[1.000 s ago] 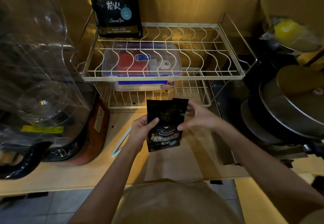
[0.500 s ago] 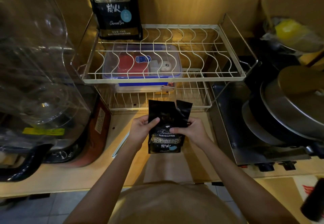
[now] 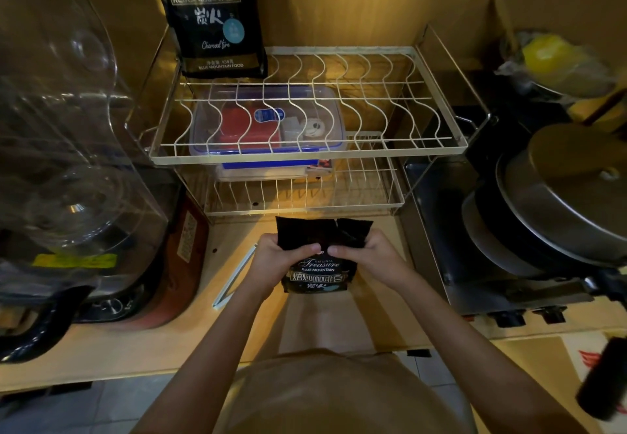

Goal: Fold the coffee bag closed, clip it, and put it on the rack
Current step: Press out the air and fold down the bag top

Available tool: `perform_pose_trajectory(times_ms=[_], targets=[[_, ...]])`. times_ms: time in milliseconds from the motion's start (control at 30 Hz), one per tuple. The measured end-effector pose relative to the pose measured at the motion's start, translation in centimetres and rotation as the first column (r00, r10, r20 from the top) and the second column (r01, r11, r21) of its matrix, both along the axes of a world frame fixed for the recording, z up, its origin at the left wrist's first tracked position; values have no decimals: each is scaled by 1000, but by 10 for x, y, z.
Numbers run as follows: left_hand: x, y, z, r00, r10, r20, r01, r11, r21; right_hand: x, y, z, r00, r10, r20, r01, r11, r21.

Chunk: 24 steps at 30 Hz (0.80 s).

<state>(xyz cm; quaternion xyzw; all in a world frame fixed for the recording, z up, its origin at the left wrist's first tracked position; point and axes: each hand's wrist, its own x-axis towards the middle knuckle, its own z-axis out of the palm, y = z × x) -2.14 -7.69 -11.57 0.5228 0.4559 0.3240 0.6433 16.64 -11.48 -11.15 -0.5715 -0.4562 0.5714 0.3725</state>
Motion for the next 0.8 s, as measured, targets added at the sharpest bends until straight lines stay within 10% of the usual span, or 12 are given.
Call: perform_pose_trajectory(times_ms=[800], targets=[[-5,3,1,989,149,13,-149,989,18,-1,-7,0,970,-220,-101,215,975,-63]])
